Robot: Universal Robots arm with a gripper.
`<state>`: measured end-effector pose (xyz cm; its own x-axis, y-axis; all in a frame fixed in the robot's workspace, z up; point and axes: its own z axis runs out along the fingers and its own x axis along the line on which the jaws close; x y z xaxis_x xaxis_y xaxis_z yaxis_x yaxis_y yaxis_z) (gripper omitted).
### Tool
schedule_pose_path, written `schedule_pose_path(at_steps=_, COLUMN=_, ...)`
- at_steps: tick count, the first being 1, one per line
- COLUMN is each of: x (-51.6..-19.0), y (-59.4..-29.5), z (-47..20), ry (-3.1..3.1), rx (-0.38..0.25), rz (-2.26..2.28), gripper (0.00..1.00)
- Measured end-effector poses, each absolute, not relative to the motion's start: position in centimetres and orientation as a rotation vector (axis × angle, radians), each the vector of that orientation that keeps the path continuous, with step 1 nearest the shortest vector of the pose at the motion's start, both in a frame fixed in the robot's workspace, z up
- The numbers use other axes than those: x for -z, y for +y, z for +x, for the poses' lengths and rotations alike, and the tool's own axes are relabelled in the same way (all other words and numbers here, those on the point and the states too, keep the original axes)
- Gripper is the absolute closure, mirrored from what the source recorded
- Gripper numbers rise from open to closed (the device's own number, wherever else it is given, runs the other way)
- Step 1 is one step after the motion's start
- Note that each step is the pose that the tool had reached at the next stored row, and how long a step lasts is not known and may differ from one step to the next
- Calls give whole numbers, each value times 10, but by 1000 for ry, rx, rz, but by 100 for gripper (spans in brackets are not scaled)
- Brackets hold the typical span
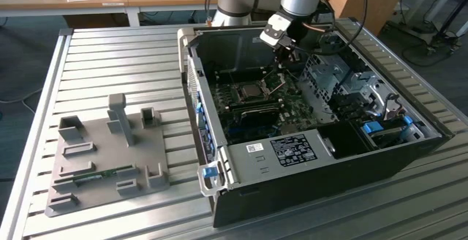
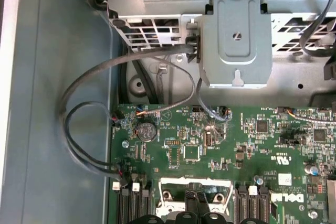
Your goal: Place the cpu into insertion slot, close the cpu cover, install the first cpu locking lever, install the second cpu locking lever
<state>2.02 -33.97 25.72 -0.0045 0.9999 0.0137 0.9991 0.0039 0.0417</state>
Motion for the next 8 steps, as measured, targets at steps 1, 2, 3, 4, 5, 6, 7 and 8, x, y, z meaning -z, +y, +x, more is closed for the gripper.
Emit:
schedule_pose_path(at_steps=1, x=-257, y=-340, z=21, ry=2212, rx=-61, rz=2202, gripper=89)
schedule_pose_path(at_steps=2, x=-257, y=-340, z=23, ry=2212, rx=-61, rz=2202, gripper=89)
schedule_pose_path(at_steps=3, x=-257, y=-340, z=24, ry=2212, rx=-61, rz=2202, gripper=89)
schedule_pose_path(at_steps=4, x=-257, y=-340, z=24, ry=2212, rx=-61, rz=2202, gripper=89)
schedule_pose_path(at_steps=5, x=-257, y=-340, z=24, ry=2212, rx=-61, rz=2202, gripper=89)
schedule_pose_path(at_steps=6, x=-257, y=-340, z=24, ry=2212, rx=-61, rz=2202, gripper=89)
schedule_pose_path(at_steps=7, x=-257, y=-340, z=24, ry=2212, rx=-61, rz=2202, gripper=89)
schedule_pose_path(at_steps=8, x=-258, y=-340, z=24, ry=2211, rx=-61, rz=2202, gripper=89)
